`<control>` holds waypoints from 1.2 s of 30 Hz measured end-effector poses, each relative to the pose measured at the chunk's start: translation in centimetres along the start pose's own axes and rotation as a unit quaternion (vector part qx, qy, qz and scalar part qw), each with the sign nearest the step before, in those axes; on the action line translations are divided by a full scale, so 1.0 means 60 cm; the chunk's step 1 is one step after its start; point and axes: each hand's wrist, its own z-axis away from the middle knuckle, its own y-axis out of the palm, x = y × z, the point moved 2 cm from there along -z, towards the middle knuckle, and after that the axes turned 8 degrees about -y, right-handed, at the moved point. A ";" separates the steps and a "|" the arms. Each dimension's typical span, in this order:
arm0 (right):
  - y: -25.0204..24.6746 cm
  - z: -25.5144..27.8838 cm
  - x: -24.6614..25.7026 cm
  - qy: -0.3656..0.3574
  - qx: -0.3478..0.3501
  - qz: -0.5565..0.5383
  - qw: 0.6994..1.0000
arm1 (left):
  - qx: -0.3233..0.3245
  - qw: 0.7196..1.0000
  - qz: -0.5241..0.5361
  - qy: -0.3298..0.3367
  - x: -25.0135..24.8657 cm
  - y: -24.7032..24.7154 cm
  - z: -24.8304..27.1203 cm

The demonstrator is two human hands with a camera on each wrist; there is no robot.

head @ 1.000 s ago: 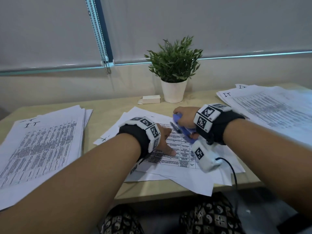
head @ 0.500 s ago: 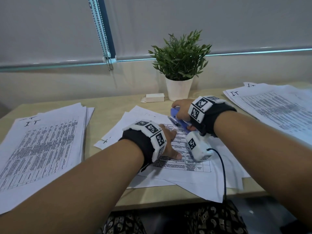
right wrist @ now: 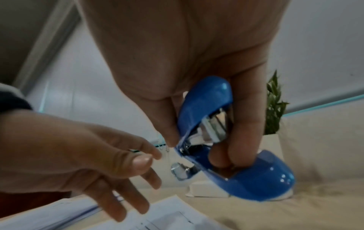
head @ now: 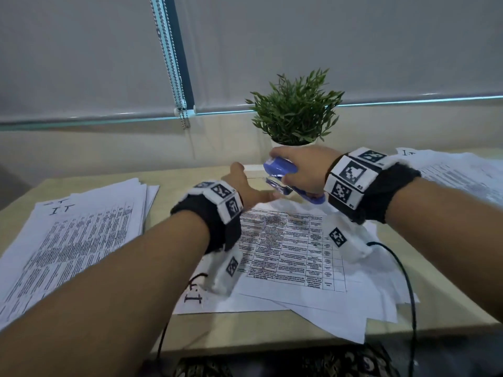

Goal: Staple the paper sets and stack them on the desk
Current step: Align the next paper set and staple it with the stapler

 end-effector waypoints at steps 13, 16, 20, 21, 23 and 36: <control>-0.015 0.037 0.033 -0.064 0.010 0.002 0.998 | 0.120 0.977 0.172 0.042 -0.003 -0.016 0.009; -0.015 0.046 0.031 -0.077 0.024 0.015 0.997 | 0.156 0.971 0.179 0.031 0.006 -0.017 0.010; -0.017 0.046 -0.006 -0.053 0.037 0.058 0.996 | 0.095 0.977 0.192 0.005 0.012 -0.037 -0.008; -0.017 0.042 -0.023 -0.032 0.039 0.081 0.995 | 0.058 0.980 0.192 -0.006 0.017 -0.048 -0.016; -0.005 0.028 -0.069 0.037 0.062 0.096 0.993 | 0.010 0.983 0.184 -0.014 0.032 -0.069 -0.026; 0.093 -0.078 -0.276 0.202 0.083 0.065 0.974 | -0.061 0.992 0.107 -0.012 0.136 -0.147 0.031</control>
